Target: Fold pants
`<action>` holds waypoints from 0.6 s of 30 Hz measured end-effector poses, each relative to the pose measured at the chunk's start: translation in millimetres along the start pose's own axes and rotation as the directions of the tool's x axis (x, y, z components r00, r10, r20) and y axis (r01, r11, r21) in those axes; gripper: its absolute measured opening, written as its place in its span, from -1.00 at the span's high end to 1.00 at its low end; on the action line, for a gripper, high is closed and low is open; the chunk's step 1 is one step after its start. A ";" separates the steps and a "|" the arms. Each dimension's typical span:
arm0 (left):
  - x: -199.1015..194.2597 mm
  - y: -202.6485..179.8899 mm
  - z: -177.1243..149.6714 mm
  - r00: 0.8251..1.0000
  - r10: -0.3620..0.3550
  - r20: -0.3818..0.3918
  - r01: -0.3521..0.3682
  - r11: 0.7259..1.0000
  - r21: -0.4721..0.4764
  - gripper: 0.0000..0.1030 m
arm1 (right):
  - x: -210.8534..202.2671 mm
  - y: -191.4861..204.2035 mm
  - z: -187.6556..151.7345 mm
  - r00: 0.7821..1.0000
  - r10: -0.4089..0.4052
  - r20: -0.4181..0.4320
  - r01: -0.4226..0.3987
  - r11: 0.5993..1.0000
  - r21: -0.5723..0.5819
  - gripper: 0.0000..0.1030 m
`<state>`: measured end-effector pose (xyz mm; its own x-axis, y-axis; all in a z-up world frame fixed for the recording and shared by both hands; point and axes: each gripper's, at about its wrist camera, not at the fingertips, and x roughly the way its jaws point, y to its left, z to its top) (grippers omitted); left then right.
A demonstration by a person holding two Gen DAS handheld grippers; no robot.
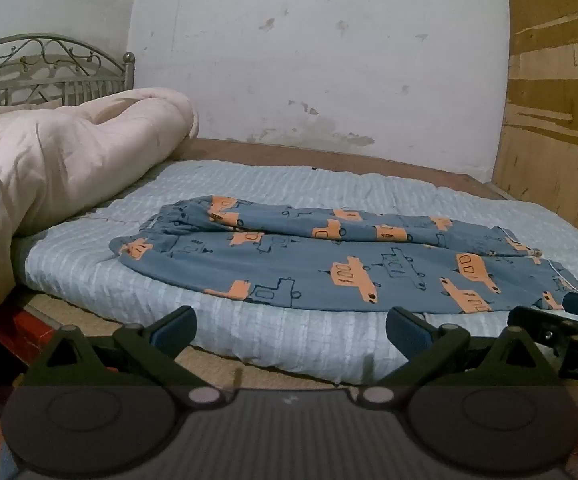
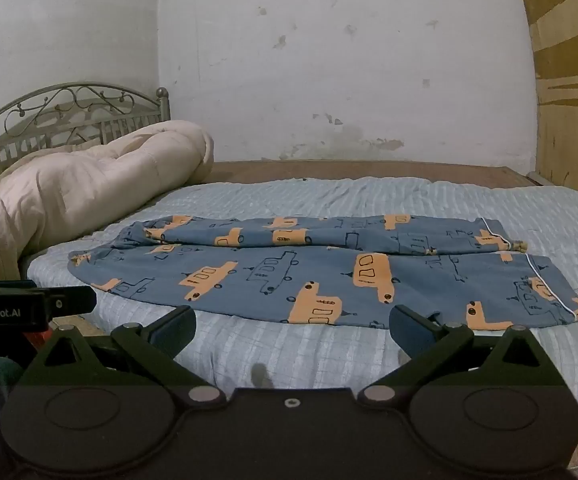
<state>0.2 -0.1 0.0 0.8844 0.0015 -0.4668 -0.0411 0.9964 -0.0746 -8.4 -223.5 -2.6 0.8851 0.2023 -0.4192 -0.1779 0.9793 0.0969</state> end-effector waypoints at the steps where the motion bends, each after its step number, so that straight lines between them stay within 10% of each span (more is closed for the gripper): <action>1: 0.1 0.0 0.0 1.000 -0.001 0.001 0.001 1.000 0.000 -0.99 | -0.1 -0.2 0.0 1.000 0.000 0.000 0.000 1.000 0.000 -0.99; 18: 0.0 0.0 0.0 1.000 0.001 0.004 -0.001 1.000 -0.001 -0.99 | -0.3 0.5 -0.2 1.000 0.003 -0.001 -0.003 1.000 0.004 -0.99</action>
<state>0.2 -0.1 0.0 0.8860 0.0031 -0.4637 -0.0425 0.9963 -0.0746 -8.9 -223.1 -2.5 0.8842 0.2048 -0.4197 -0.1784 0.9787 0.1019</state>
